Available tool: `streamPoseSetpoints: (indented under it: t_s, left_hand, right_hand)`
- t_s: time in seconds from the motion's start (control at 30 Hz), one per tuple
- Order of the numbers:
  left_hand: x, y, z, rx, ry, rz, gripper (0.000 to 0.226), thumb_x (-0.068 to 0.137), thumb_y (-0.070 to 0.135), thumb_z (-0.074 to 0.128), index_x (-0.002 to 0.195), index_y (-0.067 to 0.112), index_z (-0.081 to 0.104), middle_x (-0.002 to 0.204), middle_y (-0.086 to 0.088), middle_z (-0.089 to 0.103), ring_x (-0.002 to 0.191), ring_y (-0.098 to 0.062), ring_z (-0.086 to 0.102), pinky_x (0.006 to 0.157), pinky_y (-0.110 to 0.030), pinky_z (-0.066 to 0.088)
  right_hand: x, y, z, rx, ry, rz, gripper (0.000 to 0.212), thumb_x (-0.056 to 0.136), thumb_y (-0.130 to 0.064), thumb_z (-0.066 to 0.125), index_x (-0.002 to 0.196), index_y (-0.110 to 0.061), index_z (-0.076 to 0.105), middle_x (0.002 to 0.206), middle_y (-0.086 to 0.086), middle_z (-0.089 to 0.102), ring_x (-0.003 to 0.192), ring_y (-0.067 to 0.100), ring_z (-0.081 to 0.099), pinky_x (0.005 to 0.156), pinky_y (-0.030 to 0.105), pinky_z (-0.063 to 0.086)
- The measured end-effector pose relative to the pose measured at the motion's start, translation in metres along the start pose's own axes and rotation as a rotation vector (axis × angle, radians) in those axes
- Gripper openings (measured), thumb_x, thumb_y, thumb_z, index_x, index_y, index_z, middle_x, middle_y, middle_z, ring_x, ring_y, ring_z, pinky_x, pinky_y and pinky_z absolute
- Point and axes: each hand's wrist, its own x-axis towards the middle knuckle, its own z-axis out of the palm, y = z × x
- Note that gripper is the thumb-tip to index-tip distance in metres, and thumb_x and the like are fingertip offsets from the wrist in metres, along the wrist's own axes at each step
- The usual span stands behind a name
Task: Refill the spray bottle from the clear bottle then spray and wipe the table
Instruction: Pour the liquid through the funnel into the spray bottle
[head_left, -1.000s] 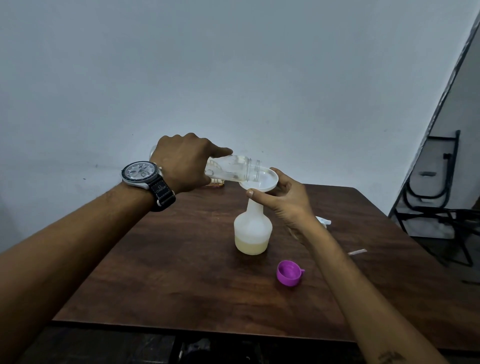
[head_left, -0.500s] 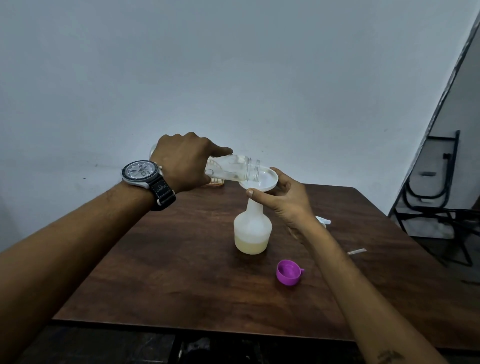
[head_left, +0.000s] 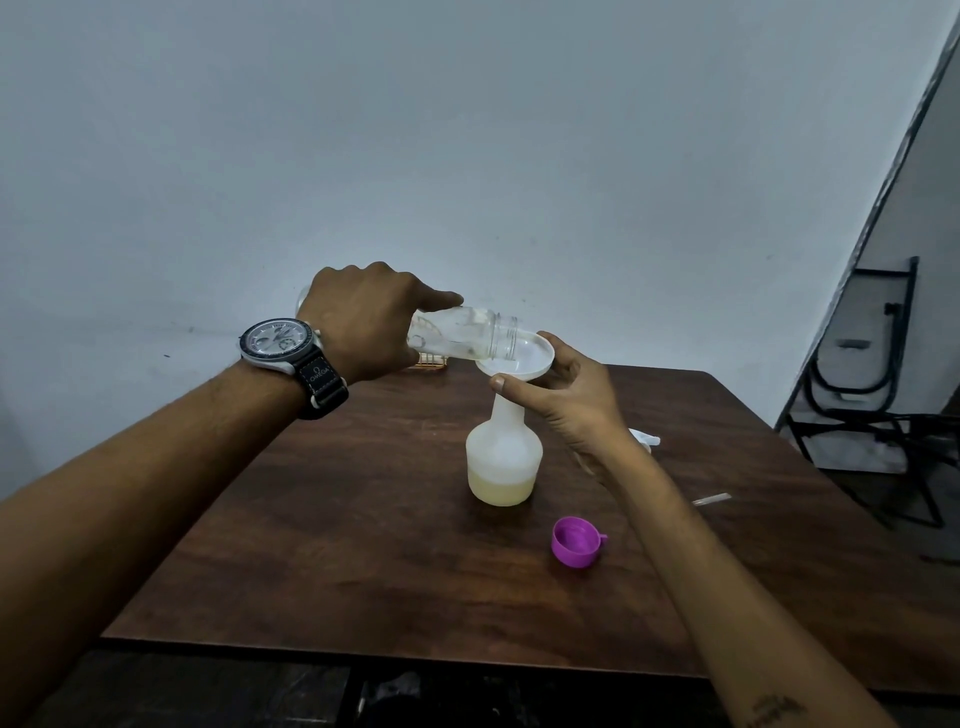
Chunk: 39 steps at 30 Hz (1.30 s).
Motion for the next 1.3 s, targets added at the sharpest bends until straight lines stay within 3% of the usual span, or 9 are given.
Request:
streamPoseSetpoints:
  t_s: [0.13, 0.33, 0.43, 0.7, 0.83, 1.3]
  left_hand:
    - [0.0012, -0.002, 0.0021, 0.008, 0.017, 0.006, 0.063, 0.083, 0.042, 0.07, 0.139, 0.059, 0.045, 0.085, 0.003, 0.062, 0.086, -0.027, 0.065, 0.062, -0.03, 0.034]
    - [0.0016, -0.0035, 0.0028, 0.007, 0.024, 0.012, 0.062, 0.084, 0.043, 0.069, 0.139, 0.059, 0.045, 0.091, 0.002, 0.068, 0.086, -0.028, 0.066, 0.061, -0.03, 0.034]
    - [0.0015, -0.0037, 0.0036, -0.002, 0.024, 0.019, 0.063, 0.083, 0.043, 0.069, 0.139, 0.059, 0.045, 0.095, 0.001, 0.069, 0.088, -0.028, 0.066, 0.062, -0.03, 0.034]
    - [0.003, -0.0028, 0.0041, 0.013, 0.021, 0.009, 0.063, 0.084, 0.041, 0.068, 0.138, 0.061, 0.044, 0.084, 0.002, 0.059, 0.084, -0.029, 0.064, 0.063, -0.03, 0.035]
    - [0.0025, -0.0015, 0.003, 0.014, 0.026, 0.01, 0.064, 0.083, 0.037, 0.067, 0.138, 0.061, 0.044, 0.083, 0.003, 0.058, 0.084, -0.028, 0.065, 0.063, -0.03, 0.035]
    - [0.0021, -0.0003, 0.0013, 0.019, 0.025, 0.008, 0.064, 0.083, 0.033, 0.067, 0.138, 0.06, 0.046, 0.077, 0.006, 0.05, 0.081, -0.028, 0.064, 0.061, -0.029, 0.035]
  right_hand:
    - [-0.0008, -0.0012, 0.0003, -0.001, -0.001, 0.005, 0.038, 0.073, -0.005, 0.091, 0.092, -0.032, 0.073, 0.094, -0.016, 0.079, 0.094, 0.005, 0.074, 0.094, 0.041, 0.06]
    - [-0.0008, -0.0016, 0.0004, -0.02, 0.005, 0.007, 0.04, 0.073, -0.008, 0.093, 0.097, -0.033, 0.073, 0.097, -0.015, 0.079, 0.096, 0.005, 0.074, 0.093, 0.038, 0.062]
    - [-0.0016, -0.0033, 0.0006, -0.013, -0.005, 0.006, 0.04, 0.074, -0.006, 0.092, 0.092, -0.035, 0.071, 0.089, -0.022, 0.077, 0.088, -0.001, 0.072, 0.09, 0.034, 0.06]
    - [-0.002, -0.0032, 0.0007, 0.005, 0.001, 0.003, 0.038, 0.074, -0.003, 0.091, 0.088, -0.032, 0.071, 0.085, -0.019, 0.078, 0.085, 0.001, 0.072, 0.084, 0.029, 0.06]
    - [-0.0026, -0.004, 0.0006, 0.008, 0.0, 0.007, 0.038, 0.073, -0.005, 0.092, 0.093, -0.031, 0.073, 0.092, -0.013, 0.079, 0.091, 0.007, 0.073, 0.087, 0.035, 0.061]
    - [-0.0036, -0.0055, 0.0017, 0.028, 0.003, 0.011, 0.04, 0.074, -0.003, 0.091, 0.087, -0.033, 0.069, 0.084, -0.022, 0.077, 0.085, -0.001, 0.072, 0.09, 0.033, 0.06]
